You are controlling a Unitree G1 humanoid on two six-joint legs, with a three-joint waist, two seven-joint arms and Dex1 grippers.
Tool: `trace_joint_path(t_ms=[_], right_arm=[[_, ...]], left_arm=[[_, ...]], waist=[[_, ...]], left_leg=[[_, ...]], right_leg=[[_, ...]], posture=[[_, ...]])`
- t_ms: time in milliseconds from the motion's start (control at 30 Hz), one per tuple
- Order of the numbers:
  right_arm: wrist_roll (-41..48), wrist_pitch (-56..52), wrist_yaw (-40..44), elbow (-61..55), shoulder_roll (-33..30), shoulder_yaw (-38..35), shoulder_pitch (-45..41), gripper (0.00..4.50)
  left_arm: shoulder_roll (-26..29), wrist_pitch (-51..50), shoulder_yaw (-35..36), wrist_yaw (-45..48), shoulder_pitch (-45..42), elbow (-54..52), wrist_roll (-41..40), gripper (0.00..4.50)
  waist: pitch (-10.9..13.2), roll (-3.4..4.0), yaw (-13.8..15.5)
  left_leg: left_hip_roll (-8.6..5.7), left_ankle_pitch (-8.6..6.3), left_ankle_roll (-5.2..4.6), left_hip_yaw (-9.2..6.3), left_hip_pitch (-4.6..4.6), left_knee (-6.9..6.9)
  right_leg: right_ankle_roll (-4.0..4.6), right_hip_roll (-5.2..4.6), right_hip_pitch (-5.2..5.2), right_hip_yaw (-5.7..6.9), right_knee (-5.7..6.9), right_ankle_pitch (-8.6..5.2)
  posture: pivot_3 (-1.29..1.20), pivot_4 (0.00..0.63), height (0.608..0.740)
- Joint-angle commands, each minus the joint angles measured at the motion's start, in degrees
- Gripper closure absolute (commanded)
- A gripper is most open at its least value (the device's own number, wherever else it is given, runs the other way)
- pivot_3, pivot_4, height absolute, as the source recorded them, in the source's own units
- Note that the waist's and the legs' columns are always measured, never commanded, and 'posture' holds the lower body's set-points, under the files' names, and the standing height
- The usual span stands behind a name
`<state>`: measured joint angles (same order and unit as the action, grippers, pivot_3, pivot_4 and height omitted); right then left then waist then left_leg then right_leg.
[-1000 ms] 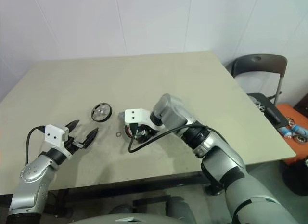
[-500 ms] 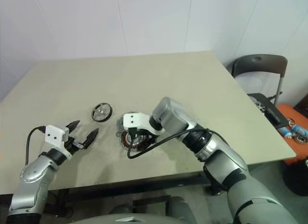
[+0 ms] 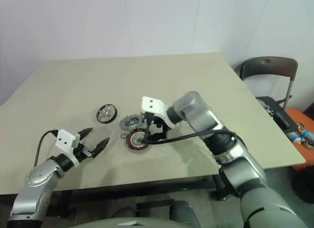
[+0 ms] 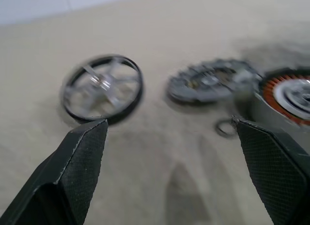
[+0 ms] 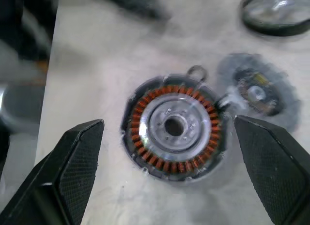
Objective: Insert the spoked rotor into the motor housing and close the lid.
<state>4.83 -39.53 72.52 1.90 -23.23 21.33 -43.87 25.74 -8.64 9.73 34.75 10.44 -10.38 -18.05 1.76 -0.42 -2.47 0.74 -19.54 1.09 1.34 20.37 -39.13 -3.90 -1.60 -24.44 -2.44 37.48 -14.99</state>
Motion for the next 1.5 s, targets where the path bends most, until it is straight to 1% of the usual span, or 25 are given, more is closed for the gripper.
trace_joint_path(t_ms=[33, 100, 200, 333, 467, 733, 833, 967, 1200, 1300, 1400, 1500], right_arm=[[1.8, 5.6, -2.2, -1.5, -1.2, -3.9, 1.4, 0.03], [3.5, 6.6, -1.7, -1.3, -2.1, -5.0, 2.8, 0.03], [4.2, 10.8, -2.3, 0.1, -2.8, -6.3, 4.2, 0.03], [5.0, 10.7, -2.9, 2.3, -3.3, -6.6, 4.0, 0.03], [5.8, 11.0, -3.0, 3.3, -3.5, -6.8, 4.0, 0.03], [6.6, 12.8, -2.3, 5.5, -4.7, -7.0, 3.9, 0.03], [6.8, 13.3, -2.2, 6.1, -5.2, -7.1, 3.9, 0.03], [7.3, 12.9, -1.9, 6.3, -5.5, -7.2, 3.7, 0.03], [7.1, 13.3, -2.1, 7.3, -5.9, -7.4, 3.5, 0.03], [7.2, 13.0, -2.3, 7.1, -6.0, -7.5, 3.6, 0.03], [7.3, 12.7, -2.1, 7.0, -6.2, -7.4, 3.6, 0.03], [7.3, 12.6, -2.0, 6.9, -6.3, -7.4, 3.6, 0.03]], left_arm=[[0.1, -1.5, -0.6, -0.4, -1.7, -2.3, -0.6, 0.0], [0.0, -2.8, -1.2, -0.5, -2.7, -2.0, -0.3, 0.0], [-0.4, -5.8, -2.3, -0.4, -4.3, -2.3, -1.1, 0.0], [-1.0, -8.8, -3.4, -3.0, -5.4, -1.8, 1.0, 0.0], [-1.7, -9.9, -5.0, -3.8, -6.0, -3.2, 1.1, 0.0], [-1.8, -10.8, -5.0, -6.3, -3.8, -6.8, 2.4, 0.0], [-1.2, -12.2, -5.4, -5.8, -2.1, -10.0, 1.9, 0.0], [-0.6, -12.4, -5.9, -5.2, -2.2, -10.4, 2.1, 0.0], [0.2, -10.8, -7.5, -3.5, -5.0, -6.2, 3.9, 0.0], [-0.5, -9.9, -8.0, -2.8, -7.6, -2.4, 4.1, 0.0], [0.1, -8.2, -10.2, -1.2, -9.2, 1.4, 5.9, 0.0], [-0.6, -7.3, -10.6, -0.7, -10.1, 3.3, 5.7, 0.0]], waist=[[0.0, 0.0, 0.0], [0.0, 0.0, 0.1], [0.0, -0.01, 0.1], [0.0, -0.01, 0.1], [0.0, -0.02, 0.2], [0.0, -0.02, 0.2], [0.0, -0.02, 0.2], [0.0, -0.01, 0.3], [0.0, -0.02, 0.3], [0.0, -0.02, 0.3], [0.0, -0.01, 0.4], [0.0, -0.01, 0.4]], left_leg=[[0.0, 0.0, 0.0, 0.01, 0.0, 0.0], [0.0, 0.0, -0.01, 0.01, -0.02, -0.02], [-0.01, 0.01, -0.01, 0.02, -0.02, -0.04], [-0.01, 0.01, -0.01, 0.04, -0.05, -0.04], [0.0, 0.01, -0.01, 0.03, -0.06, -0.04], [0.0, 0.01, -0.01, 0.03, -0.06, -0.05], [0.0, 0.01, -0.02, 0.04, -0.05, -0.05], [0.01, 0.01, -0.02, 0.03, -0.08, -0.05], [-0.01, 0.01, -0.02, 0.04, -0.08, -0.06], [-0.01, 0.01, -0.02, 0.04, -0.09, -0.07], [-0.02, 0.01, -0.02, 0.04, -0.1, -0.08], [-0.02, 0.01, -0.02, 0.05, -0.09, -0.08]], right_leg=[[0.0, 0.01, 0.0, 0.0, 0.01, 0.0], [0.0, 0.04, 0.02, -0.01, 0.02, 0.0], [-0.02, 0.05, 0.05, -0.01, 0.02, 0.01], [-0.02, 0.08, 0.05, -0.03, 0.02, 0.01], [-0.02, 0.08, 0.06, -0.03, 0.05, 0.01], [-0.02, 0.07, 0.06, -0.04, 0.04, 0.01], [-0.02, 0.05, 0.07, -0.05, 0.04, 0.01], [-0.01, 0.08, 0.08, -0.05, 0.05, 0.01], [-0.02, 0.09, 0.11, -0.04, 0.04, 0.01], [-0.02, 0.1, 0.11, -0.05, 0.04, 0.01], [-0.02, 0.11, 0.13, -0.04, 0.05, 0.01], [-0.02, 0.11, 0.12, -0.04, 0.05, 0.01]], posture=[[0.0, 0.0, 0.74], [0.0, 0.0, 0.74], [0.0, 0.0, 0.74], [0.0, 0.0, 0.74], [0.0, 0.0, 0.74], [0.0, 0.0, 0.74], [0.0, 0.0, 0.74], [0.0, 0.0, 0.74], [0.0, 0.0, 0.74], [0.0, 0.0, 0.74], [0.0, 0.0, 0.74], [0.0, 0.0, 0.74]])
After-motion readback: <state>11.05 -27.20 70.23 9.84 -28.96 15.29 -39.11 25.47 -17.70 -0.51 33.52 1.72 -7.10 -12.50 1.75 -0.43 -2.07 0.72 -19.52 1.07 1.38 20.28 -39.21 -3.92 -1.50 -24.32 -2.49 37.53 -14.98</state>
